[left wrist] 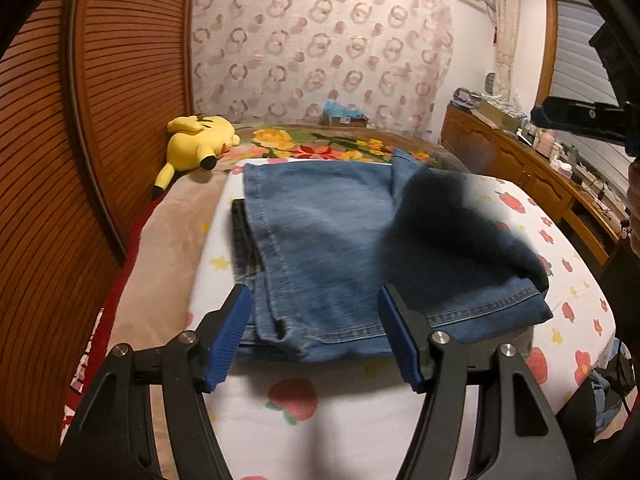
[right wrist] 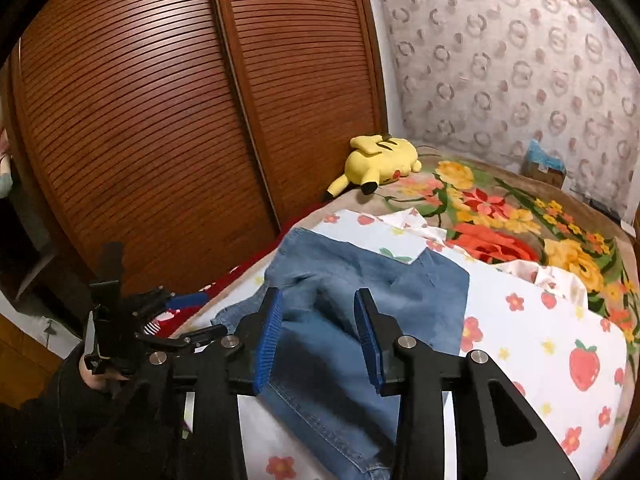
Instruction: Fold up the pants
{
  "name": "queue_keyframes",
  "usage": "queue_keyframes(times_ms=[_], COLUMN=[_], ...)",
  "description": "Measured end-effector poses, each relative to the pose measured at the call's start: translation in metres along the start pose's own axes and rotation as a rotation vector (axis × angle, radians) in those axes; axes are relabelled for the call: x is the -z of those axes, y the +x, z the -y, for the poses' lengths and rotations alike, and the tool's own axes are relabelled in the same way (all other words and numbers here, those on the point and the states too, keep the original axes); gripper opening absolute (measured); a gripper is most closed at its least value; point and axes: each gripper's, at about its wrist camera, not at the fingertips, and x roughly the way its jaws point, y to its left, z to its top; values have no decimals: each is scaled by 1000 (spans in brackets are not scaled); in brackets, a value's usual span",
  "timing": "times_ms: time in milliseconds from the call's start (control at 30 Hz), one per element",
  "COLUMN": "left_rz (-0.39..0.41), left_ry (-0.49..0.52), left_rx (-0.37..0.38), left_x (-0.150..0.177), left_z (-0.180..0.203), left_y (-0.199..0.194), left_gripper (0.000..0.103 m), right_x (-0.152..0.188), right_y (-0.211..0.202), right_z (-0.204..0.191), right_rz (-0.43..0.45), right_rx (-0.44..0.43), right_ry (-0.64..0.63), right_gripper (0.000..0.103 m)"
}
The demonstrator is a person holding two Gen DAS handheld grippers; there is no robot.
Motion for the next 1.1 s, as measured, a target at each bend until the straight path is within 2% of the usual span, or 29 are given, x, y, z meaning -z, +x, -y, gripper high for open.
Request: queue_keyframes(times_ms=[200, 400, 500, 800, 1100], left_rz=[-8, -7, -14, -44, -46], left_ry=[22, 21, 29, 46, 33], left_rx=[20, 64, 70, 87, 97], left_x=[-6, -6, -3, 2, 7], left_z=[13, 22, 26, 29, 31], left_y=[10, 13, 15, 28, 30], left_gripper=[67, 67, 67, 49, 41], right_x=[11, 24, 30, 23, 20], right_y=[5, 42, 62, 117, 137], right_z=[-2, 4, 11, 37, 39], right_rz=[-15, -49, -64, -123, -163], right_rx=[74, 131, 130, 127, 121], right_ry=[-3, 44, 75, 122, 116], right_gripper=[39, 39, 39, 39, 39])
